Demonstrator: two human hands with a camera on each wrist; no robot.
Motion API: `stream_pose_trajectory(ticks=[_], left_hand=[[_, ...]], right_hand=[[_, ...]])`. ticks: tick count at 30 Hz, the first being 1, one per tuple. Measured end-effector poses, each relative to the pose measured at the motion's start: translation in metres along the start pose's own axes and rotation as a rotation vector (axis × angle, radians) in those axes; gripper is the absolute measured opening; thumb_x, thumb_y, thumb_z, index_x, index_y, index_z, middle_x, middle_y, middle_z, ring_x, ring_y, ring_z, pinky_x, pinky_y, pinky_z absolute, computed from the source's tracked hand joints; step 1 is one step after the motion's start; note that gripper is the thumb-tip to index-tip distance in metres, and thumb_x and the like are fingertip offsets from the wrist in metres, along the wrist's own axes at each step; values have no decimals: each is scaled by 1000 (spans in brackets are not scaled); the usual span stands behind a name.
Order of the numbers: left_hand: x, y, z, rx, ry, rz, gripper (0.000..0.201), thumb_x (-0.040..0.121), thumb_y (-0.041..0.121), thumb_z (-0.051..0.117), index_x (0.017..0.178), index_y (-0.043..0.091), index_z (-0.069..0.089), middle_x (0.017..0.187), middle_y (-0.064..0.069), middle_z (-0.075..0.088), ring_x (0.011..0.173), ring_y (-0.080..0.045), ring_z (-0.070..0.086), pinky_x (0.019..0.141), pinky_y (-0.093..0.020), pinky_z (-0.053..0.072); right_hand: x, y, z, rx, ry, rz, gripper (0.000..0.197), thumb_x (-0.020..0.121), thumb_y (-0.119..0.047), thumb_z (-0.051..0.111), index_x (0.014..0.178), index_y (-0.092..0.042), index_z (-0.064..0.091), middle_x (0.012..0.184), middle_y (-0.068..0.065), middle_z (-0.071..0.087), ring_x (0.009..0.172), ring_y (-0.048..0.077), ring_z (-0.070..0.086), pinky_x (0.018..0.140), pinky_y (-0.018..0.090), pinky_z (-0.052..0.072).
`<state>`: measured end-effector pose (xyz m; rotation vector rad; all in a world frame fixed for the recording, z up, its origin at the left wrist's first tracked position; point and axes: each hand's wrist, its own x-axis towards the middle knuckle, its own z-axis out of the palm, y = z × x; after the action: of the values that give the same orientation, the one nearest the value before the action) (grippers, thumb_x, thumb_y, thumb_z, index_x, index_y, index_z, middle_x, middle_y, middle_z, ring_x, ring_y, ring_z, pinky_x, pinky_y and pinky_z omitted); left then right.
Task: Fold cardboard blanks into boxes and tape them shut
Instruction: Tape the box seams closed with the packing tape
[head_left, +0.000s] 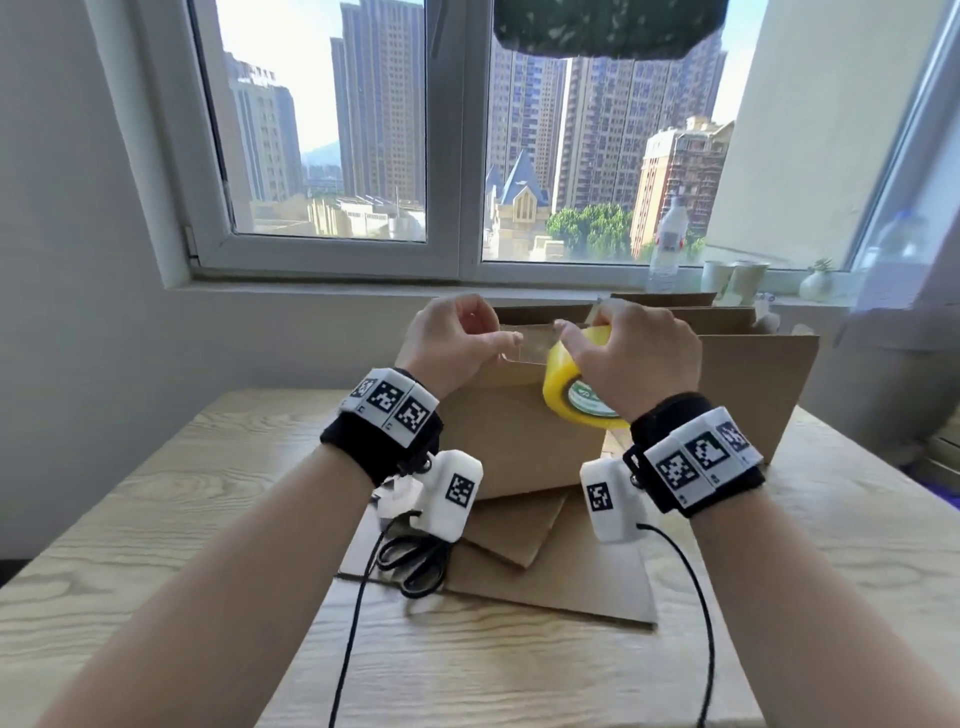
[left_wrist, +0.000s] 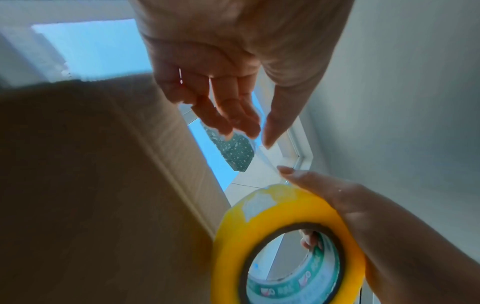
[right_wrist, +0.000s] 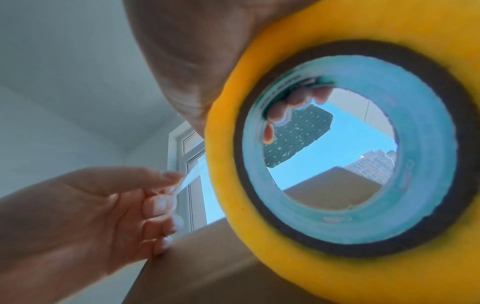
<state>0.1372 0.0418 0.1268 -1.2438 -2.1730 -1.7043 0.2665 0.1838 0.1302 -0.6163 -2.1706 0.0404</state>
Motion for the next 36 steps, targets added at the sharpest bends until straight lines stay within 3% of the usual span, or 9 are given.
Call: stream_pose_trajectory(ticks=[5,10,14,16,22,25,30,33,36], left_hand=[[19,-8,15,-213,42,-51,30,52,35,83,67,23,60,77,-18,71,85,-45,68,78,-50,54],[33,-19,22,-281,109,-42,23,66,7,79,68,20,60,70,-8,68,80,-30,68,84,-47,55],[42,-32,26,-323,62,-158,18,70,6,74,72,16,60,74,-8,71,77,-20,68,74,-31,49],[43,-38,26,-285,19,-222,19,63,20,73,76,19,59,83,-8,73,84,-21,69,73,-29,45],[42,-58,20,-219,31,-256,30,57,27,69,85,28,59,94,-4,73,91,-22,68,88,-49,55],[28,-66,27,-92,44,-127,31,61,18,68,88,28,55,85,5,70,76,-18,65,81,-42,56],[16,-69,28,365,60,331,44,61,7,68,97,26,52,89,19,58,113,5,39,101,-26,24],[19,-69,27,407,-78,352,50,63,11,69,103,28,45,99,18,56,135,-2,35,116,-41,9],[23,-68,24,393,-168,325,54,65,16,73,109,27,43,103,17,55,115,1,45,116,-58,9]], right_hand=[[30,4,0,-123,77,-89,46,92,-56,52,89,-12,67,76,10,65,76,33,60,64,30,31],[47,1,12,-178,258,-212,50,92,-56,51,70,-12,59,60,-2,41,56,20,39,59,28,27],[59,-3,34,-94,333,-321,48,90,-56,49,70,-13,57,63,1,51,59,21,46,61,29,32],[61,-2,50,-66,313,-338,48,91,-57,49,74,-13,60,67,3,60,63,24,55,63,31,40],[47,4,87,35,227,-296,52,91,-62,44,73,-15,54,68,1,58,65,25,56,61,31,37],[29,-1,95,18,231,-295,53,92,-63,44,71,-15,53,63,-1,56,57,24,54,58,30,37],[10,3,92,-8,286,-242,54,92,-63,50,70,-15,53,58,-2,53,53,22,51,55,29,37],[9,8,89,-2,301,-225,53,91,-64,51,71,-15,54,58,-2,52,52,22,51,54,29,38],[12,9,85,12,322,-217,53,91,-64,51,70,-15,54,57,-3,52,51,21,49,54,26,30]])
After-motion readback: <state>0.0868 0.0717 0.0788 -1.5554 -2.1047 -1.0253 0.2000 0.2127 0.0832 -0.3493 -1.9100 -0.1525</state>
